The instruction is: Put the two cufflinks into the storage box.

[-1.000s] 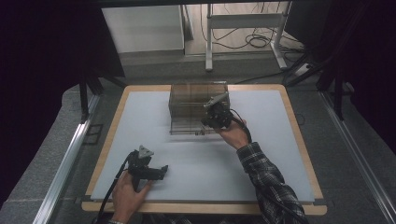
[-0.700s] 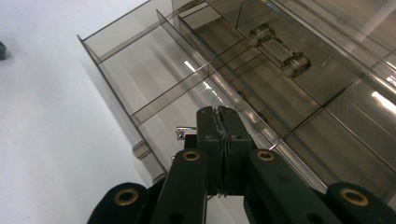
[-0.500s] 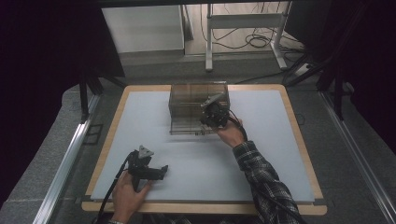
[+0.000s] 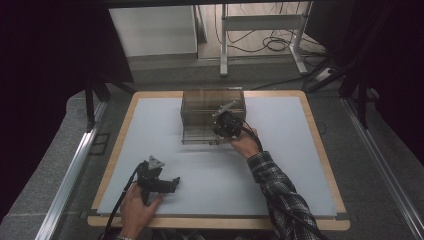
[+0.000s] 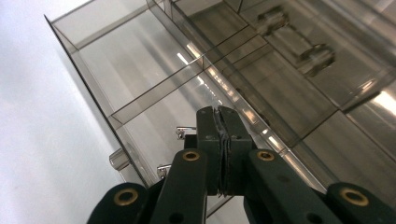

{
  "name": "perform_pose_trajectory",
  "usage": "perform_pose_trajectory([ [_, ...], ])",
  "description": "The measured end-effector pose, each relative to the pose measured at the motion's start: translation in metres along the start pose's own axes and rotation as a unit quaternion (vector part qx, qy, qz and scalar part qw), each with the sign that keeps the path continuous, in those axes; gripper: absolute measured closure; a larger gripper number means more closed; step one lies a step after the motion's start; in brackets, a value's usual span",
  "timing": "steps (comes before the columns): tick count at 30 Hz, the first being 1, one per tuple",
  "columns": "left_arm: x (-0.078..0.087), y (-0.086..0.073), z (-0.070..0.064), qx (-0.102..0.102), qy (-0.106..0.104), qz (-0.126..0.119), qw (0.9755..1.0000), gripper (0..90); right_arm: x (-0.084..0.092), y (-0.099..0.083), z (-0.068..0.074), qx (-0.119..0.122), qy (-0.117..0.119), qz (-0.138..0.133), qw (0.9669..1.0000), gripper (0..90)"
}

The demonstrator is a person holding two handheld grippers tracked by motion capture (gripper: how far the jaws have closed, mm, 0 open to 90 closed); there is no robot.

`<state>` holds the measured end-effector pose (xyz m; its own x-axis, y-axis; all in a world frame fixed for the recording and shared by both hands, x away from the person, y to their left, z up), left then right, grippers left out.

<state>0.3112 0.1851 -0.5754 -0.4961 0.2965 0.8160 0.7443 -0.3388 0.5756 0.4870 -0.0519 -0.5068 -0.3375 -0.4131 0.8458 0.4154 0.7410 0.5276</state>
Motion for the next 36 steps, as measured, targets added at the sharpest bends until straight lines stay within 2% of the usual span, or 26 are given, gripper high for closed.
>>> perform_pose_trajectory([
  [8,0.0,0.0,0.0,0.0,0.0,0.0,1.0,0.0,-0.004,0.001,0.001,0.003,-0.004,0.005,1.0,86.0],
  [36,0.0,0.0,0.0,-0.001,0.0,0.001,1.0,0.0,0.016,0.001,0.01,0.018,0.002,-0.013,0.9998,73.2],
])
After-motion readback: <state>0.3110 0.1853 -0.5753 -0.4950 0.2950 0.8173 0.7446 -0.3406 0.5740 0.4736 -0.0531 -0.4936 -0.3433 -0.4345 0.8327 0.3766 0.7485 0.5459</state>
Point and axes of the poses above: each handheld gripper's, and its own axes: x roughly backward along the jaws, y roughly out of its top, z roughly to its left, the point moved 3 cm from there along -x, roughly forward along the jaws, and after that the axes turned 8 degrees about z, right-handed, at the moved point
